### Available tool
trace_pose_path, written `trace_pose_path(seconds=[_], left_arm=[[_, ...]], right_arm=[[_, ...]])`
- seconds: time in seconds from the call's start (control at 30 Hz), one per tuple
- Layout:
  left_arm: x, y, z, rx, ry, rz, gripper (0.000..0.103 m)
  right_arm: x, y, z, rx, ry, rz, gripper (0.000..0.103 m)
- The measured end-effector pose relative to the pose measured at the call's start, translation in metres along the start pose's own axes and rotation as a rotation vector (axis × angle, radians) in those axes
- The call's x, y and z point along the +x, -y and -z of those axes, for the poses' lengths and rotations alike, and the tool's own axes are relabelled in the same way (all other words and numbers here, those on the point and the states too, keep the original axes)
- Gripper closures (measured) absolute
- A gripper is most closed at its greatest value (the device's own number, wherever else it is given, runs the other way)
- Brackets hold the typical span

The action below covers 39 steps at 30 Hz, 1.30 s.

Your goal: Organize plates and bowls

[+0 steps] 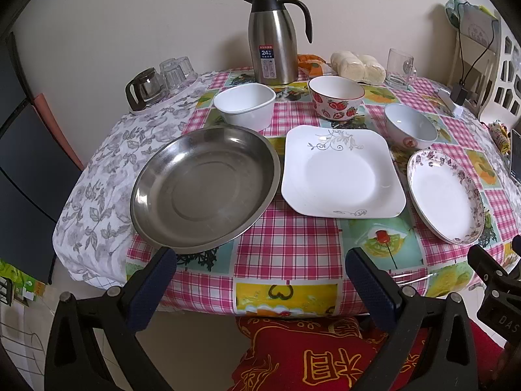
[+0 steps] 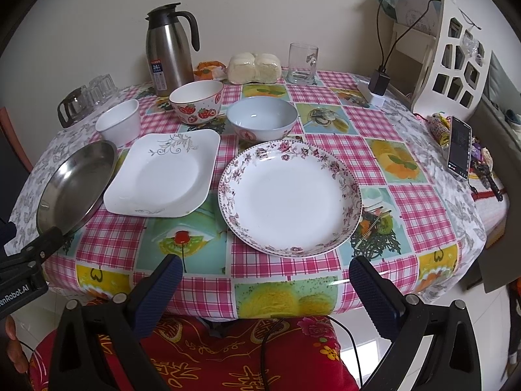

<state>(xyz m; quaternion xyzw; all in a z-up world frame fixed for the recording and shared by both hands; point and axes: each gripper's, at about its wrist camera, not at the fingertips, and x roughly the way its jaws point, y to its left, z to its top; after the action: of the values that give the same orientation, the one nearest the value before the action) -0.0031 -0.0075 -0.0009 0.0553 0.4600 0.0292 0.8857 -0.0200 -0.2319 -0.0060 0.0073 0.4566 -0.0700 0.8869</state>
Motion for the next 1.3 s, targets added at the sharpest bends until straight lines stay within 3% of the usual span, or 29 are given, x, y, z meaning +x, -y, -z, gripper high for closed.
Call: trace_pose_path(seconds=[1.3], left_arm=[[-0.0002, -0.0004, 0.0025, 0.006, 0.002, -0.015, 0.000]], right_arm=[[-0.0003, -0.0003, 0.0003, -0.006, 0.001, 0.006, 0.000]])
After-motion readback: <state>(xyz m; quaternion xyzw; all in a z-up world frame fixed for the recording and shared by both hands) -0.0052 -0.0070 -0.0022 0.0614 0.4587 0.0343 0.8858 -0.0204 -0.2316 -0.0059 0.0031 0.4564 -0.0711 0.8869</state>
